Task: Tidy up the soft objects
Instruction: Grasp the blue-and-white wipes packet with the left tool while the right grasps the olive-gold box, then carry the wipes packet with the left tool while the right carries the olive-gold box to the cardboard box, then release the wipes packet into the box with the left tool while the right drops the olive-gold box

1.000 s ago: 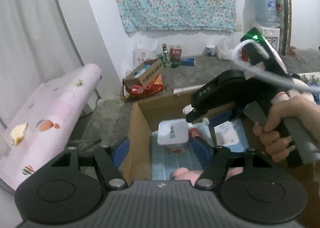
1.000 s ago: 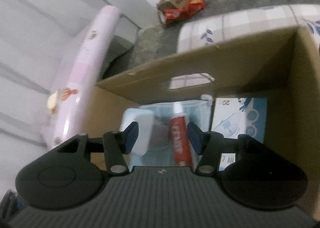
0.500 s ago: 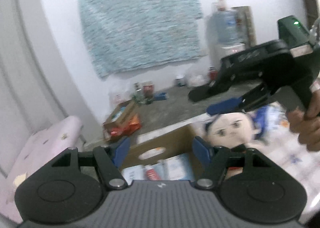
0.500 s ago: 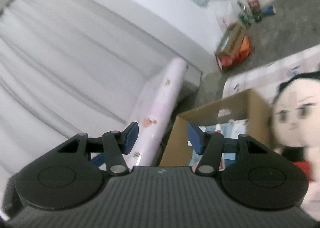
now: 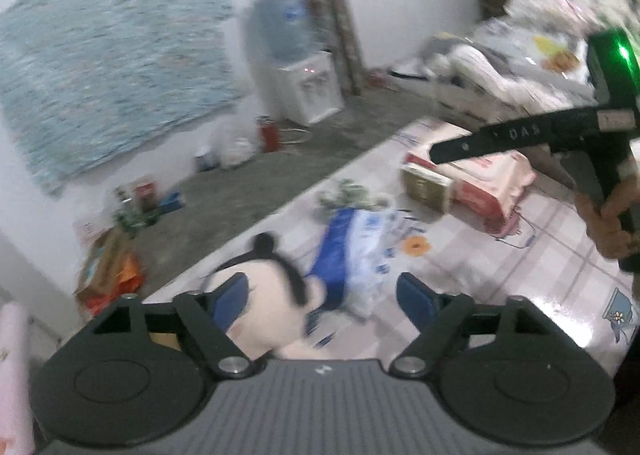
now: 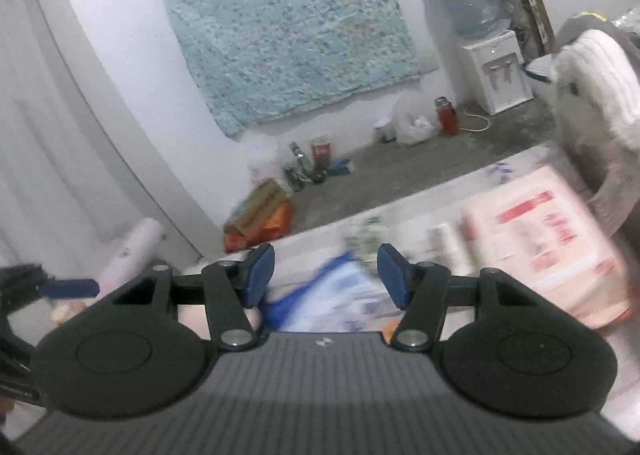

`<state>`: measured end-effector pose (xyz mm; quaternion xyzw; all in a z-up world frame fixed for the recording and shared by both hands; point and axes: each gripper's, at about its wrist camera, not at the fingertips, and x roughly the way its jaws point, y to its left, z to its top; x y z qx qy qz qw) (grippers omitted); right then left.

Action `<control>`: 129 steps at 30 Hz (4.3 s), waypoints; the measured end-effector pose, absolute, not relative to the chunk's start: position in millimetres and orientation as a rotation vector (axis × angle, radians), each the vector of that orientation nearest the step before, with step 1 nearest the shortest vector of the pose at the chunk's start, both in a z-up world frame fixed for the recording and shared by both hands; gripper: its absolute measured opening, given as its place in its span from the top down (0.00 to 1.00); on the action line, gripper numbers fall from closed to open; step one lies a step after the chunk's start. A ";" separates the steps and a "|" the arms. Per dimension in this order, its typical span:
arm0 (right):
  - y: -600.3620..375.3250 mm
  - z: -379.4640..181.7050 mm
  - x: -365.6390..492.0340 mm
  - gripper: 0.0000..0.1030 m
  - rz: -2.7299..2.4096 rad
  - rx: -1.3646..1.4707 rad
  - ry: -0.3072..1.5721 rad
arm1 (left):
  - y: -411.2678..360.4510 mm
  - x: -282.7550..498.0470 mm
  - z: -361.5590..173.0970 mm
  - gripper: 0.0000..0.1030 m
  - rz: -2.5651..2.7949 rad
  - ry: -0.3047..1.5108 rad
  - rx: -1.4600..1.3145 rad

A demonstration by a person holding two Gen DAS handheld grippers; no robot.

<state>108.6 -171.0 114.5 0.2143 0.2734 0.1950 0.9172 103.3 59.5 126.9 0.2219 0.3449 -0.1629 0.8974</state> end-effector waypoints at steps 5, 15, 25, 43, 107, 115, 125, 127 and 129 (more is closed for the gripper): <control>-207.3 80.0 151.9 0.41 0.463 0.373 0.670 | 16.1 157.4 71.6 0.10 -0.488 0.750 0.566; -151.9 32.6 194.1 0.27 0.382 0.103 0.768 | 0.7 246.0 -5.1 0.10 -0.433 0.912 0.604; -136.4 20.0 221.6 0.34 0.369 0.071 0.761 | 20.1 286.3 -18.5 0.18 -0.453 1.072 0.410; -125.6 11.3 225.5 0.72 0.301 0.049 0.764 | 16.2 209.8 -11.6 0.25 -0.513 1.128 0.430; 247.0 117.1 64.9 0.77 1.172 0.085 0.943 | 326.2 14.8 20.5 0.26 -0.507 1.483 0.919; 228.7 117.0 63.5 0.76 1.152 0.069 0.935 | 313.1 32.2 27.7 0.61 -0.633 1.397 0.591; 220.9 108.8 64.5 0.76 1.112 0.015 0.982 | 285.9 14.2 2.1 0.72 -0.687 1.479 0.865; 222.7 106.9 63.5 0.76 1.122 0.019 0.996 | 287.4 11.1 2.6 0.73 -0.675 1.492 0.878; 225.7 104.6 61.2 0.76 1.133 0.015 1.010 | 286.6 6.9 2.9 0.73 -0.672 1.487 0.902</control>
